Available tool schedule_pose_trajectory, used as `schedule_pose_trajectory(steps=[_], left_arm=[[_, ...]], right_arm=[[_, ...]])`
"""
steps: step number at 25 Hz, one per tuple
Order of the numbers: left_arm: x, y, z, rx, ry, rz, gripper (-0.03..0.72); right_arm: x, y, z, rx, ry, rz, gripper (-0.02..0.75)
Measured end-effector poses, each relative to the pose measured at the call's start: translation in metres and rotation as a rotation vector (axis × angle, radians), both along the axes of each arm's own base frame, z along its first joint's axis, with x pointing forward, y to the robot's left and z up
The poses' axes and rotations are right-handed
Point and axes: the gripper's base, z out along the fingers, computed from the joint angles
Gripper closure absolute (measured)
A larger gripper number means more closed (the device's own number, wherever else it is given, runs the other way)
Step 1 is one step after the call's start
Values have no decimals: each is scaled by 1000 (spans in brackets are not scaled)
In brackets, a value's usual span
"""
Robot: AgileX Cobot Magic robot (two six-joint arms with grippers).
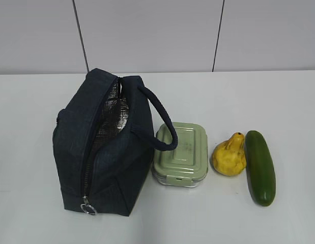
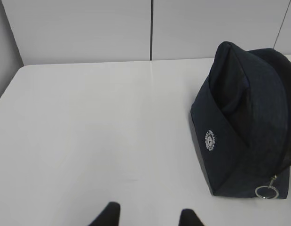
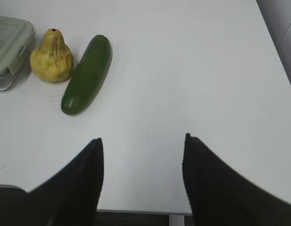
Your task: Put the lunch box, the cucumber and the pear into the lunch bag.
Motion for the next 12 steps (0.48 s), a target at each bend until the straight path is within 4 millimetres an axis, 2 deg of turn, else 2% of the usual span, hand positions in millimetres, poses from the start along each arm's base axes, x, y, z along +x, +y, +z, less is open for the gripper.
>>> schedule_pose_trajectory(steps=[12], left_arm=[[0,0,0,0,0,0,446]], right_arm=[[0,0,0,0,0,0,313]])
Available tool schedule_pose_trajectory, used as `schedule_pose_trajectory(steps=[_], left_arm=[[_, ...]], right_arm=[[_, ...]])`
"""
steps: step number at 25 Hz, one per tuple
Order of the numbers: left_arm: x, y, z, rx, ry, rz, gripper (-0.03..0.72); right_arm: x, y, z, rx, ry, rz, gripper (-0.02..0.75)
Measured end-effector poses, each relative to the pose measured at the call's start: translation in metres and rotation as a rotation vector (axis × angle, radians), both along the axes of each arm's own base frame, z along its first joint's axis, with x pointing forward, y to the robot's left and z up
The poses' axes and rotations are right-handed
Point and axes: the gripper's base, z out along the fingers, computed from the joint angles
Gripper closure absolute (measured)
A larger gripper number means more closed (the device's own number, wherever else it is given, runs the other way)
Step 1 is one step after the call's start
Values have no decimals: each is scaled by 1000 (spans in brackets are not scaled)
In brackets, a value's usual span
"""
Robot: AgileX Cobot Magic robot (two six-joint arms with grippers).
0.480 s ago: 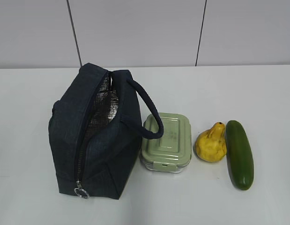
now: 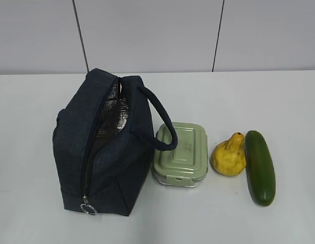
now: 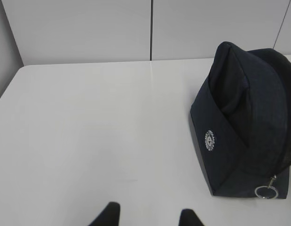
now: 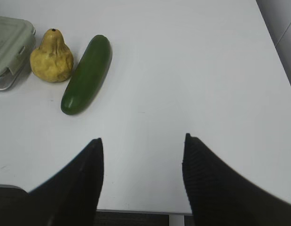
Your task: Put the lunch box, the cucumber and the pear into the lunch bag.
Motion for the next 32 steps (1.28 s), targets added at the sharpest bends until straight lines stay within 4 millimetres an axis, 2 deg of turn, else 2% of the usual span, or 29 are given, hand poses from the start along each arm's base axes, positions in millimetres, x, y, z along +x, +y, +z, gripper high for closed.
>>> schedule_pose_trajectory(steps=[22,26,28,32], left_arm=[[2,-5,2,-55,3,-39,446],[25,-13,9,-158,87,-89,446],[46,-19,11,-215,160,-126,446],[89,-24,14,-271,193,-170,446]], right_arm=[[0,0,0,5,-1,32,313],[6,1,2,15,14,62,313],[15,3,5,28,55,59,313],[33,8,18,73,43,82,329]])
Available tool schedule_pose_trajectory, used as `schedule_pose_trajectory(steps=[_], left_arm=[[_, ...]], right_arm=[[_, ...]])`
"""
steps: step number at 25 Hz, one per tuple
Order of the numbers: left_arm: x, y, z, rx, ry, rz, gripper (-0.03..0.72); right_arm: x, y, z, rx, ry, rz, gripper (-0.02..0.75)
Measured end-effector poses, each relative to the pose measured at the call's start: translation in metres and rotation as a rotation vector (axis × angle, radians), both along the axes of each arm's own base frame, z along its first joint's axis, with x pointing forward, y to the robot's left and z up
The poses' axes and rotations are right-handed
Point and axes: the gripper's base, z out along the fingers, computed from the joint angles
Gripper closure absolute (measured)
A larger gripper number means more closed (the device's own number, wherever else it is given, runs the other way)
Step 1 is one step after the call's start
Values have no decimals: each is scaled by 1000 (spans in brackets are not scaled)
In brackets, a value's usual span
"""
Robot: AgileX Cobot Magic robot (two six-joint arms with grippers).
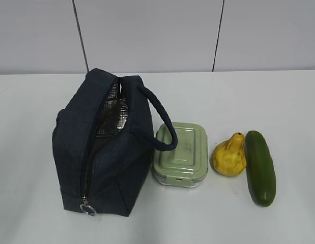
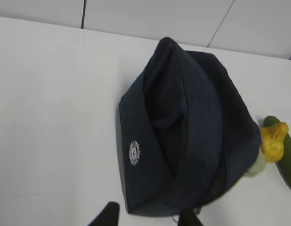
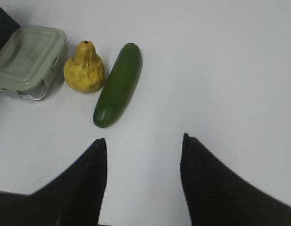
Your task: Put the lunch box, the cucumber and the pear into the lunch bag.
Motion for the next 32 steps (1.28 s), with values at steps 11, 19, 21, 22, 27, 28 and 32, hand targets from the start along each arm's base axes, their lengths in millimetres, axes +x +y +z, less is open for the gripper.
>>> schedule_pose_trajectory(steps=[11,19,21,22,27,28,32], left_arm=[[123,-12,30,-19,17,-197,426],[182,-30,9,-135,248,-475,344],[183,-30,8,-137,253,-486,339],[183,-31,8,-136,255,-489,337],[178,-43,3,-76,303,-527,337],[176,-46,0,-30,326,-530,337],[173,-58,-6,77,363,-518,337]], right_arm=[[77,25,-2,82,223,20,386],[162,39,-2,65,382,35,388],[173,31,-10,86,427,22,391],[179,27,-14,139,444,10,396],[215,15,-35,348,497,34,418],[224,10,-43,370,525,24,419],[247,1,-61,404,583,-3,419]])
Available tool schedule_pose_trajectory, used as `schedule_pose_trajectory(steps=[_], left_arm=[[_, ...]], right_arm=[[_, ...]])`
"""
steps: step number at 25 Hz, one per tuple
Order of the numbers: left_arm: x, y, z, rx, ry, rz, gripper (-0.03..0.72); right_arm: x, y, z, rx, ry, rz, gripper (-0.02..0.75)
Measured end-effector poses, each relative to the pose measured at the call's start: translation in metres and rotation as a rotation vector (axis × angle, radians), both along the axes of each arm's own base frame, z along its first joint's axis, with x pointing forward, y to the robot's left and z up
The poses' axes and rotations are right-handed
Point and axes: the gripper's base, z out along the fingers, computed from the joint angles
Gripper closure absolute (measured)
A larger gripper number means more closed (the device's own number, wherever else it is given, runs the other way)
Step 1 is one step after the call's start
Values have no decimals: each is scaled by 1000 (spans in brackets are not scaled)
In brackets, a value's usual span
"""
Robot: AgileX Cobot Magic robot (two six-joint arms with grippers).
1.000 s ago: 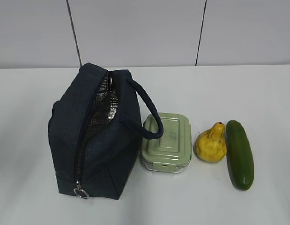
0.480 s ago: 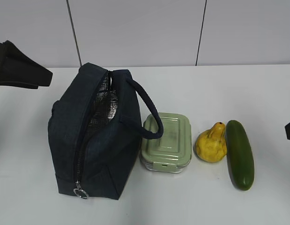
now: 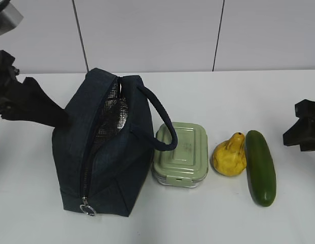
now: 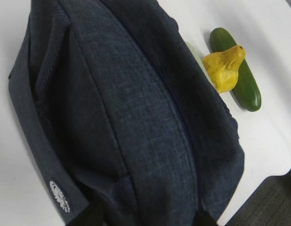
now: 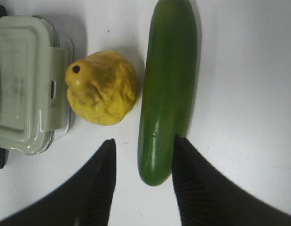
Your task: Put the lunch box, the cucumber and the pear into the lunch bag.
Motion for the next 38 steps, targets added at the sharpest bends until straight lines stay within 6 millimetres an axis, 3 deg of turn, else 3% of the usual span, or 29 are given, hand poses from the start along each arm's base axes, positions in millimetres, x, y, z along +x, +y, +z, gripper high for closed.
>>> schedule_pose_trajectory(steps=[10,12,15,17,27,30,35,38], left_arm=[[17,-15,-34,38,105,15,342],[18,-18,-36,38,112,11,396],[20,-18,-38,39,112,16,574],[21,-18,-39,39,106,20,645],[21,-19,-38,39,102,20,685],[21,-19,-38,39,102,21,685],[21,-19,-38,39,101,22,685],[21,-19,-38,39,101,22,685]], right_arm=[[22,-4,-13,8,40,3,419],[23,-4,-15,9,45,3,419],[25,-4,-19,9,55,8,419],[27,-4,-22,9,63,14,419],[31,-1,-34,64,91,25,416],[34,2,-39,61,90,41,360],[49,3,-46,71,95,54,188],[55,3,-55,84,115,47,165]])
